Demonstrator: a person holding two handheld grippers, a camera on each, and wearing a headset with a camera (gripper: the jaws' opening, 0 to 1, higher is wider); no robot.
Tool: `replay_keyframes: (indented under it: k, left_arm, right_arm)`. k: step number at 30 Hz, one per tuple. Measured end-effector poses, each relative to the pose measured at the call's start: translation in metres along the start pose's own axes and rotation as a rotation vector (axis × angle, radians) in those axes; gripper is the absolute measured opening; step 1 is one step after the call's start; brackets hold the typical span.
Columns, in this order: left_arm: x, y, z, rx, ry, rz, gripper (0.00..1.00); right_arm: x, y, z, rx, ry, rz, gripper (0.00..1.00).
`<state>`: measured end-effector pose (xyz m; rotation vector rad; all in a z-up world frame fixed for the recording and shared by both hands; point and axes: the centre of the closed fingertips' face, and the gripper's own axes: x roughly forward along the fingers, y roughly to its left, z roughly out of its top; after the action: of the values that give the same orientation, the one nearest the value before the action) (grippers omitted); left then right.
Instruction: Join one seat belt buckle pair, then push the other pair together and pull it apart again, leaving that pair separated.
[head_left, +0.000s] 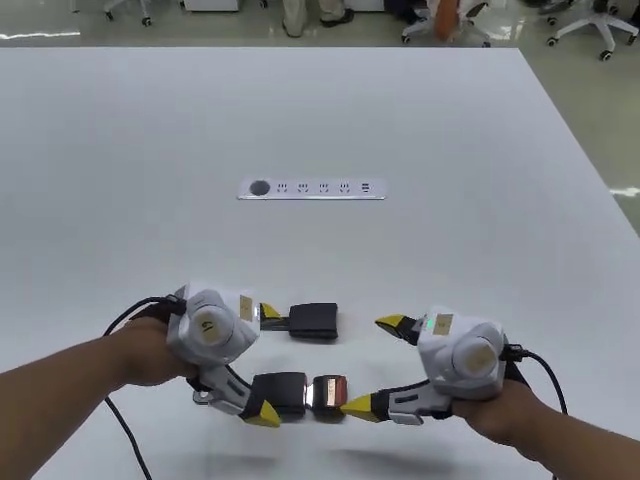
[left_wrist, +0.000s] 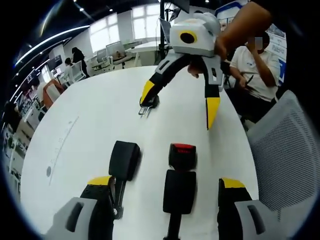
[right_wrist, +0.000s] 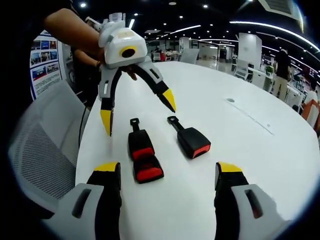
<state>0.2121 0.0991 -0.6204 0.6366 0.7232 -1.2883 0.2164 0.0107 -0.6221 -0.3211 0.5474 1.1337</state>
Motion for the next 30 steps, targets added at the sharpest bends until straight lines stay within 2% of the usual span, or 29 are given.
replay_keyframes:
  k: [5,7,10,11,16,18,19,22,27,30]
  left_arm:
    - [-0.001,0.008,0.007,0.003,-0.012,0.009,0.89]
    - [-0.003,0.012,0.013,0.002,-0.017,0.017,0.9]
    - [-0.003,0.022,0.018,0.013,-0.013,0.035,0.9]
    - [-0.003,0.024,0.019,0.01,-0.017,0.034,0.9]
    - [0.004,0.041,0.026,0.009,-0.028,0.038,0.9]
    - [0.006,0.047,0.028,0.009,-0.033,0.038,0.9]
    - [0.008,0.051,0.028,0.007,-0.035,0.036,0.9]
    - [0.014,0.052,0.033,0.002,-0.034,0.027,0.9]
    - [0.026,0.059,0.03,-0.028,-0.04,0.0,0.9]
    - [0.032,0.059,0.029,-0.04,-0.037,-0.018,0.89]
  right_arm:
    - [-0.014,-0.015,0.0,0.0,-0.001,-0.024,0.77]
    - [-0.02,-0.021,0.001,-0.003,0.0,-0.034,0.77]
    - [-0.025,-0.037,-0.004,-0.005,0.007,-0.05,0.76]
    - [-0.027,-0.041,-0.002,0.015,-0.005,-0.054,0.77]
    - [-0.038,-0.059,-0.005,0.007,0.01,-0.069,0.77]
    - [-0.04,-0.069,-0.01,0.005,0.019,-0.076,0.77]
    - [-0.041,-0.069,-0.011,0.009,0.022,-0.076,0.77]
    - [-0.044,-0.081,-0.02,0.02,0.03,-0.077,0.77]
    - [-0.045,-0.094,-0.037,0.026,0.053,-0.072,0.75]
    - [-0.045,-0.101,-0.045,0.047,0.055,-0.064,0.76]
